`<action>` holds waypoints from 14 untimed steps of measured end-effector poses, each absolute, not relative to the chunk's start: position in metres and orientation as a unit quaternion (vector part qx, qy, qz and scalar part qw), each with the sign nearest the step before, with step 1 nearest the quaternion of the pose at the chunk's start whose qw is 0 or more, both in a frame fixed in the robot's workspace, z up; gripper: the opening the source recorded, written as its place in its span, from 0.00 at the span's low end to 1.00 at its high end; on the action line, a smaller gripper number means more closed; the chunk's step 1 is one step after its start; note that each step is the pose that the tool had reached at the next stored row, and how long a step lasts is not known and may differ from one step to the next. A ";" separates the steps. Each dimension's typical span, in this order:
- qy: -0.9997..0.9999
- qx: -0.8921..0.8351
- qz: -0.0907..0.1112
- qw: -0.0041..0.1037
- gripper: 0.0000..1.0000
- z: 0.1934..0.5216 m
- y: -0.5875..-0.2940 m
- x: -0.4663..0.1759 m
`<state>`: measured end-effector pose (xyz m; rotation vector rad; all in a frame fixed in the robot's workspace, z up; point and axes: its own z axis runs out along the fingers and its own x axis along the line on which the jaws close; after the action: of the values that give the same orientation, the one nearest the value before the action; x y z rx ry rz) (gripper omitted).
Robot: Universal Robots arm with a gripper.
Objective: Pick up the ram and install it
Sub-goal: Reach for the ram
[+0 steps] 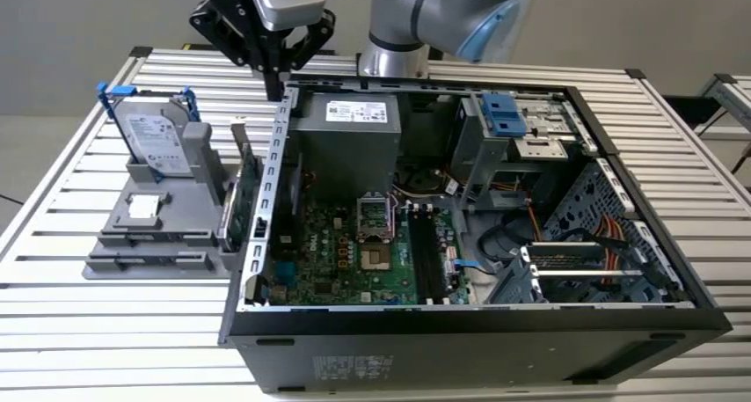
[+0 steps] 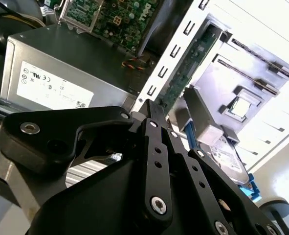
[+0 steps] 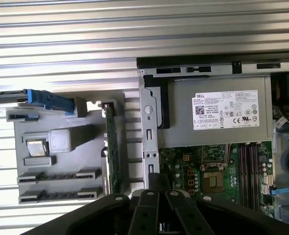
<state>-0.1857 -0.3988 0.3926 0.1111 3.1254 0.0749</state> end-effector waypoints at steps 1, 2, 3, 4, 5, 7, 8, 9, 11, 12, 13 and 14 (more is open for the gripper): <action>0.999 0.036 0.024 0.005 0.00 0.392 -0.399 -0.187; 0.999 0.036 0.024 0.003 0.00 0.393 -0.399 -0.188; 0.999 0.036 0.024 0.000 0.00 0.393 -0.399 -0.189; 0.999 0.036 0.024 -0.001 0.00 0.393 -0.399 -0.190; 0.999 0.036 0.024 -0.002 0.00 0.393 -0.399 -0.191; 0.999 0.036 0.024 -0.002 0.00 0.393 -0.399 -0.194; 0.999 0.036 0.024 -0.002 0.00 0.393 -0.399 -0.195; 0.999 0.036 0.024 -0.002 0.00 0.393 -0.399 -0.196; 0.999 0.036 0.024 -0.002 0.00 0.393 -0.399 -0.199; 0.999 0.036 0.024 -0.002 0.00 0.393 -0.399 -0.201; 0.999 0.036 0.024 -0.002 0.00 0.393 -0.399 -0.202; 0.999 0.036 0.024 -0.002 0.00 0.393 -0.399 -0.203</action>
<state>-0.2032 -0.3988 0.3926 0.1123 3.1435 0.0742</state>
